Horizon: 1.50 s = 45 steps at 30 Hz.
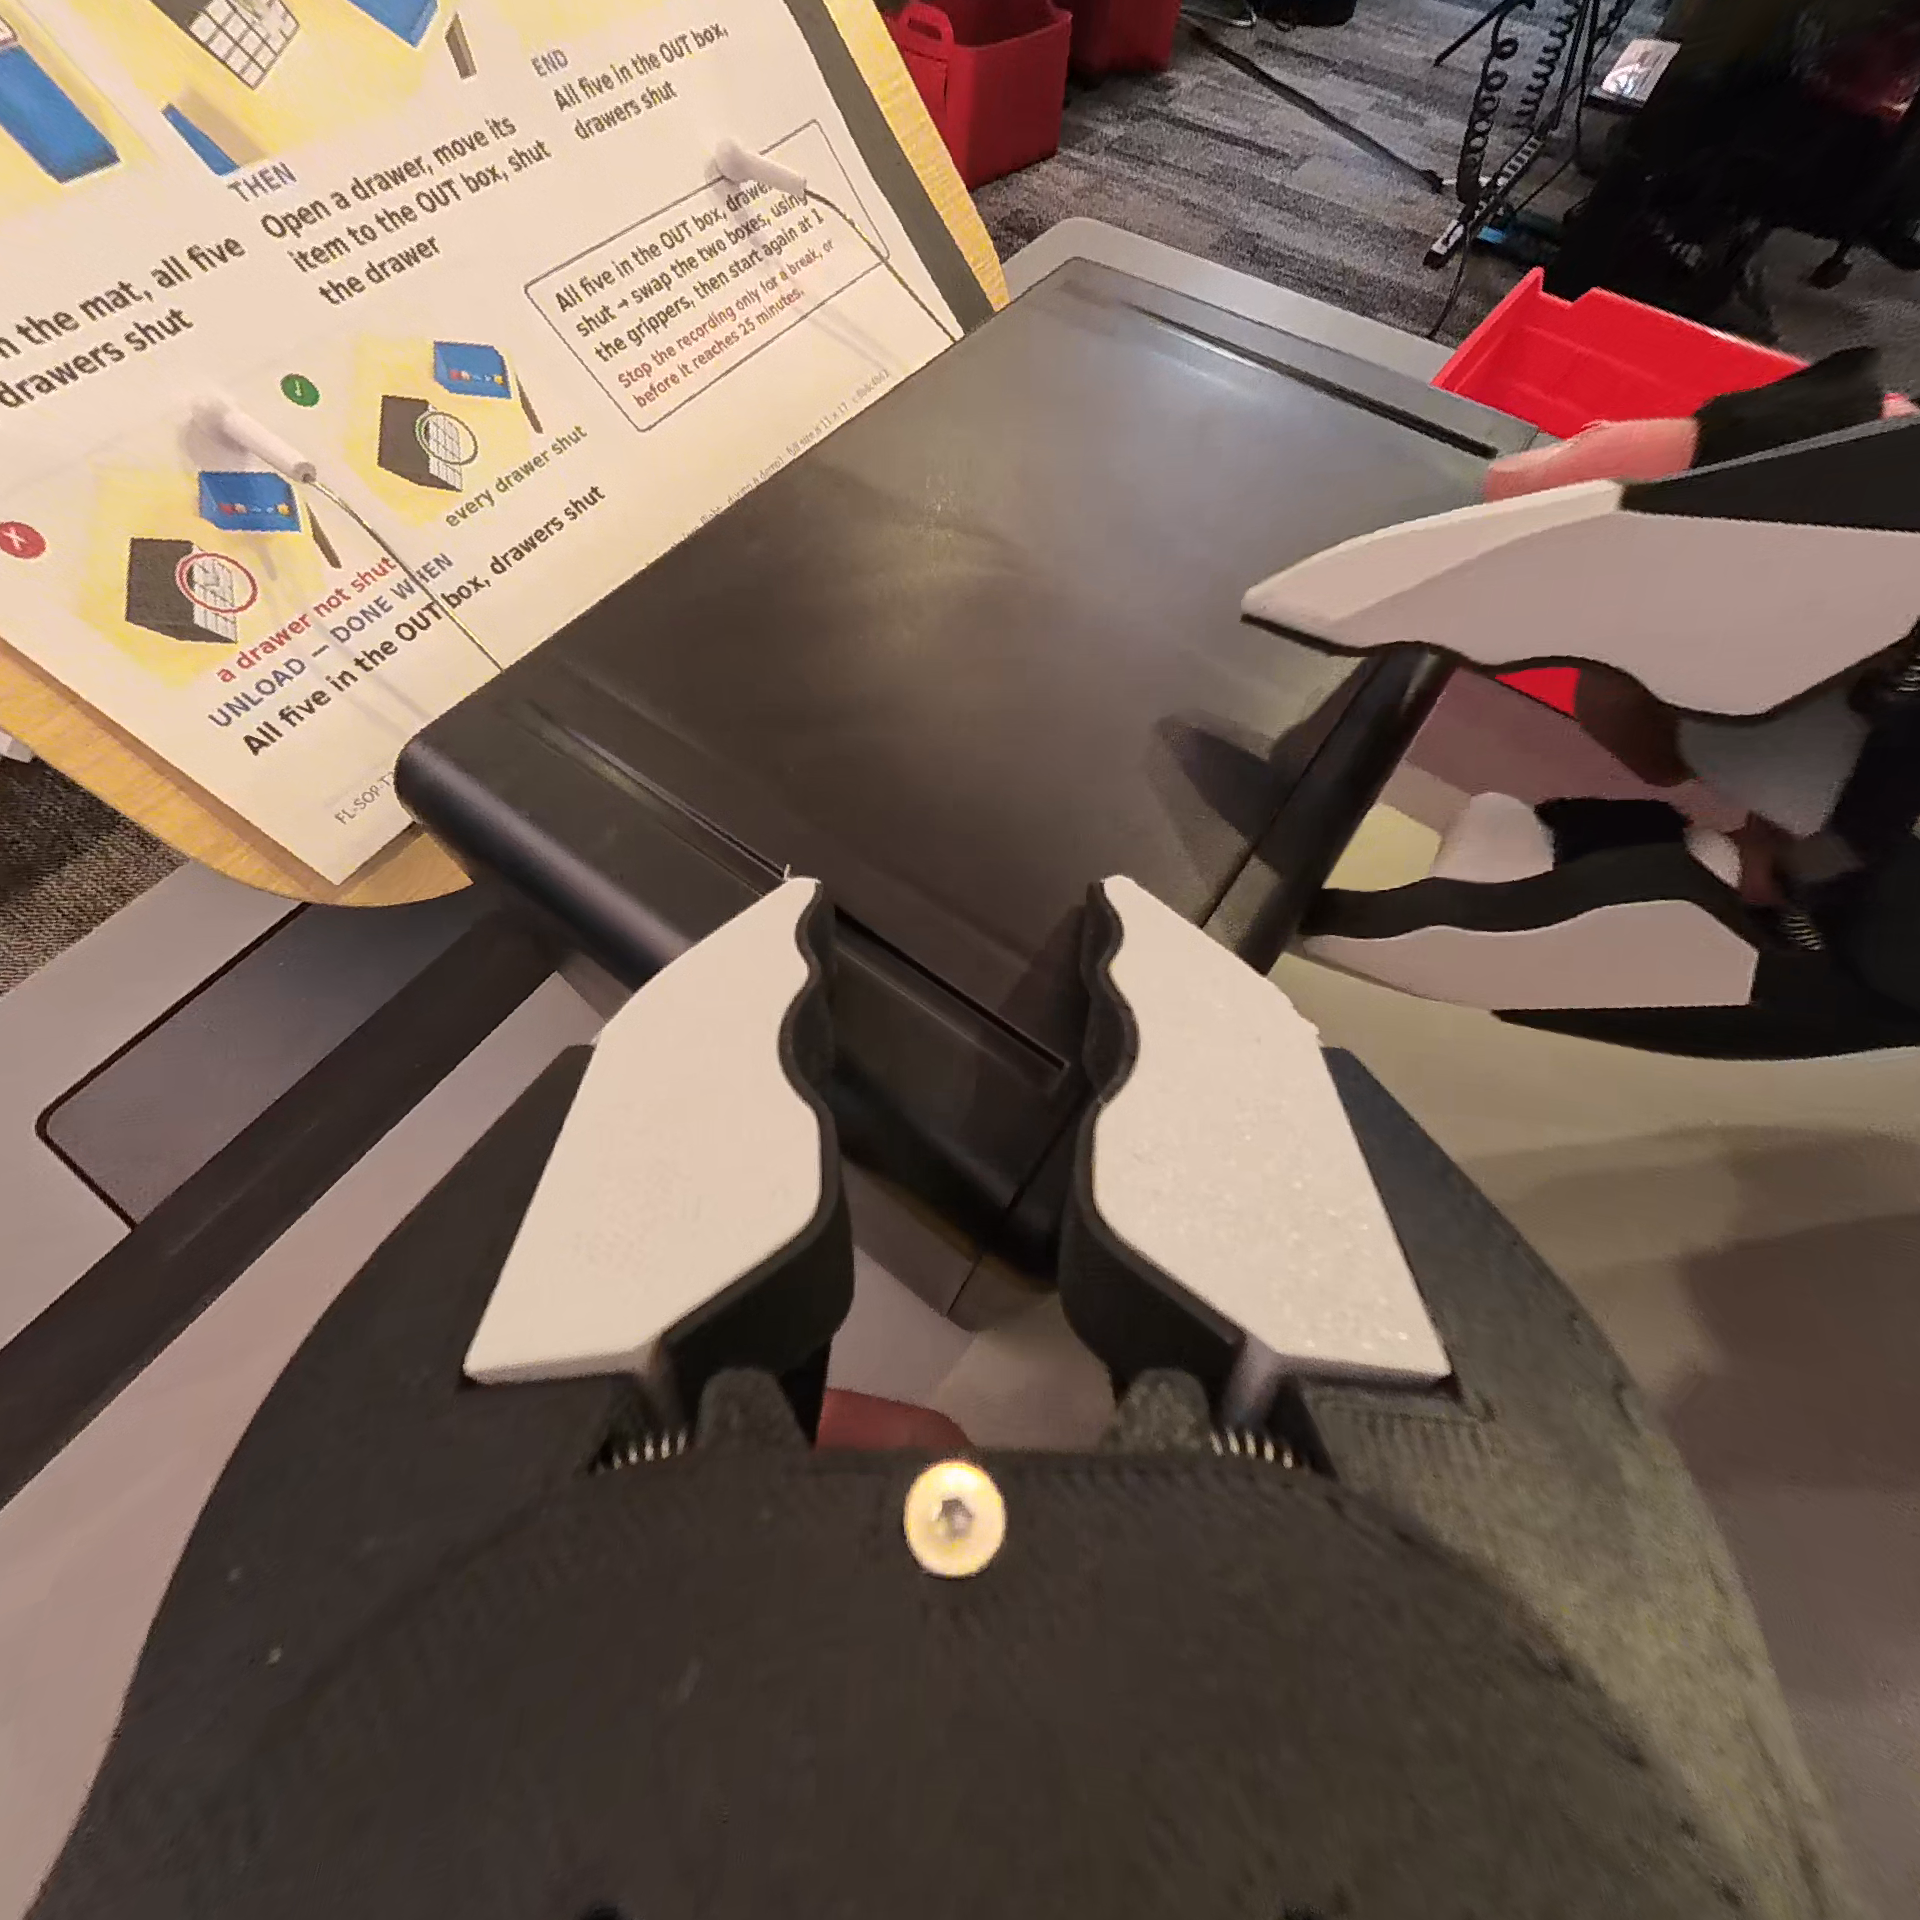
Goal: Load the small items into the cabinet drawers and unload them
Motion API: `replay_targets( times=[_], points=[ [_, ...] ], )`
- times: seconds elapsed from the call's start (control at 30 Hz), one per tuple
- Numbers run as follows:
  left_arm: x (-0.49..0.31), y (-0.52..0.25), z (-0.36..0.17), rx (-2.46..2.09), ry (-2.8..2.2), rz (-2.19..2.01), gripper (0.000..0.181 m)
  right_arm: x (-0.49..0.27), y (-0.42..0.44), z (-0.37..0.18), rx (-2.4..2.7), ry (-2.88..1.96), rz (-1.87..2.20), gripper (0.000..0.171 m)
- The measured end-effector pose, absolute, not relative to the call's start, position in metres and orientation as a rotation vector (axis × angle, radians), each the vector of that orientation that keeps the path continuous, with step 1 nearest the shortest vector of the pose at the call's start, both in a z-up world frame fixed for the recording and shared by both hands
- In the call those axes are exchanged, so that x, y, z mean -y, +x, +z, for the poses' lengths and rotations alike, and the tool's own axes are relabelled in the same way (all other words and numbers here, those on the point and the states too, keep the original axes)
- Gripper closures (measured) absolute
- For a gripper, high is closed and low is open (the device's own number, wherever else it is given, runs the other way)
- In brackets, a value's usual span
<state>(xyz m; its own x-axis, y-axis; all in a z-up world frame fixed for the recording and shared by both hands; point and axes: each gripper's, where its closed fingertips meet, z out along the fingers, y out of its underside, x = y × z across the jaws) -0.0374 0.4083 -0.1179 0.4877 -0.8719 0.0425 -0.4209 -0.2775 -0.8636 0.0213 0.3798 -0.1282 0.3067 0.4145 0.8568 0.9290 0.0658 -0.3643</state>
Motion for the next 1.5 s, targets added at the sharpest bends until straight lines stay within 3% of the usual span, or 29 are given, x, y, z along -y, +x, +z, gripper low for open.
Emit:
replay_targets(
  times=[0.03,0.47,0.87,1.0,1.3,1.5],
  points=[
    [-0.408,-0.037,-0.118,-1.077,-1.887,-0.672,0.135,-0.380,0.021,-0.129,1.276,-1.531,-0.626,0.109],
    [-0.407,-0.039,-0.117,-1.095,-1.902,-0.657,0.141,-0.365,-0.038,-0.136,1.328,-1.269,-0.677,0.115],
    [-0.409,-0.045,-0.114,-1.036,-1.924,-0.750,0.146,-0.370,-0.041,-0.129,1.286,-1.174,-0.714,0.137],
    [-0.410,-0.046,-0.114,-0.998,-1.914,-0.808,0.146,-0.356,-0.044,-0.129,1.293,-1.164,-0.687,0.136],
    [-0.409,-0.045,-0.114,-0.996,-1.893,-0.791,0.145,-0.308,-0.051,-0.138,1.358,-1.149,-0.594,0.158],
    [-0.409,-0.045,-0.115,-0.997,-1.889,-0.780,0.144,-0.286,-0.055,-0.137,1.393,-1.142,-0.553,0.157]
  ],
)
